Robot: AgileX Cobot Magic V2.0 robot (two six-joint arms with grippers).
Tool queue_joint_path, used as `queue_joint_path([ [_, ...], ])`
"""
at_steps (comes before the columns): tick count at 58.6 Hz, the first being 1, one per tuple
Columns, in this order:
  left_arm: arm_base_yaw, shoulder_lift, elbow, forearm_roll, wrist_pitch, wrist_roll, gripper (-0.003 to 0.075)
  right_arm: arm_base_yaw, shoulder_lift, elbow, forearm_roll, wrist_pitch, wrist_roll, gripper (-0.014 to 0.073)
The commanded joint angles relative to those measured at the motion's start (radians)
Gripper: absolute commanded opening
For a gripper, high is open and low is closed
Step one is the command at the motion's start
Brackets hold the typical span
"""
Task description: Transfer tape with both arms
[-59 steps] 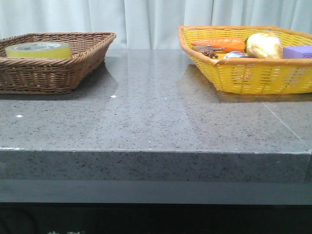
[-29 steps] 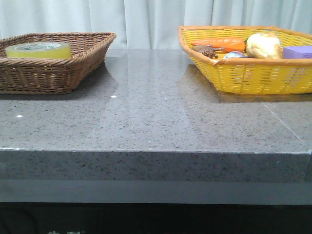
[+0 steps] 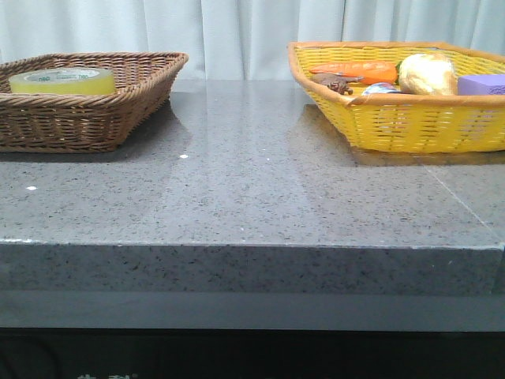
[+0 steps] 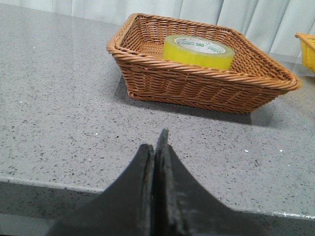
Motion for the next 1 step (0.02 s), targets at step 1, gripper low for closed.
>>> queue_joint_path([
  [1,0.001,-0.019,0.039,-0.010,-0.087,0.001,-0.0020,-0.005,-0.025,-0.028,0.001,-0.071,-0.009,-0.0090],
])
